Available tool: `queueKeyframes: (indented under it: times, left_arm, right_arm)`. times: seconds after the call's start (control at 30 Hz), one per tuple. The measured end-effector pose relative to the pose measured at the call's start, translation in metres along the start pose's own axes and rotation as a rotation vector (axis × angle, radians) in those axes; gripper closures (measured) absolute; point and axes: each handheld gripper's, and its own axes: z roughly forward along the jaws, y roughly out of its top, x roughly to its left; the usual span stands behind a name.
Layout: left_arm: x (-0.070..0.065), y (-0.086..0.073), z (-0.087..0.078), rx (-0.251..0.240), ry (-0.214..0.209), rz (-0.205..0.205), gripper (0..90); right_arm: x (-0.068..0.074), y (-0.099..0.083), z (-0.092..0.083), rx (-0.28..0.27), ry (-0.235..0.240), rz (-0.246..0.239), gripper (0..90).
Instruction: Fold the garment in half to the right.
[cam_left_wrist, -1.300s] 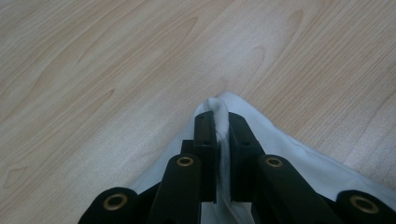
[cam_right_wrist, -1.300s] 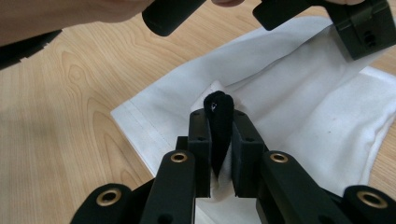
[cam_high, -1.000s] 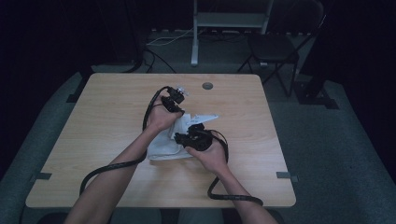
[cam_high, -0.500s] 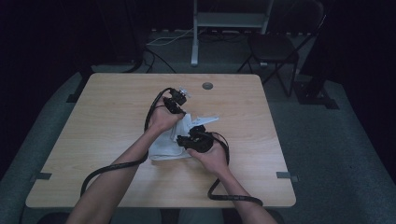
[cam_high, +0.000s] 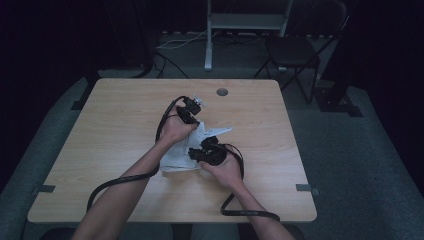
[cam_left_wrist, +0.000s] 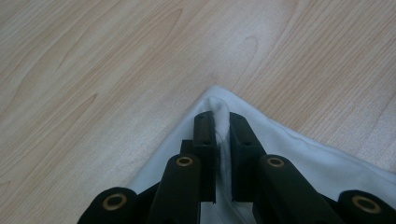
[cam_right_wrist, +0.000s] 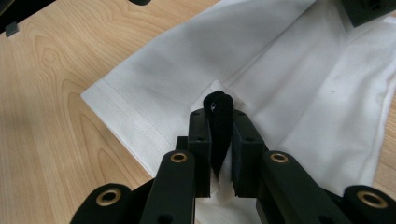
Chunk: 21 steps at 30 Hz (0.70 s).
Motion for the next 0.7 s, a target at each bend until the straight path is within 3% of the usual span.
queueKeyframes:
  times: [0.7]
  left_arm:
    - [-0.008, 0.009, 0.0, -0.027, 0.012, 0.023, 81.9]
  right_arm:
    - [-0.003, -0.003, -0.018, -0.072, -0.072, 0.054, 79.6]
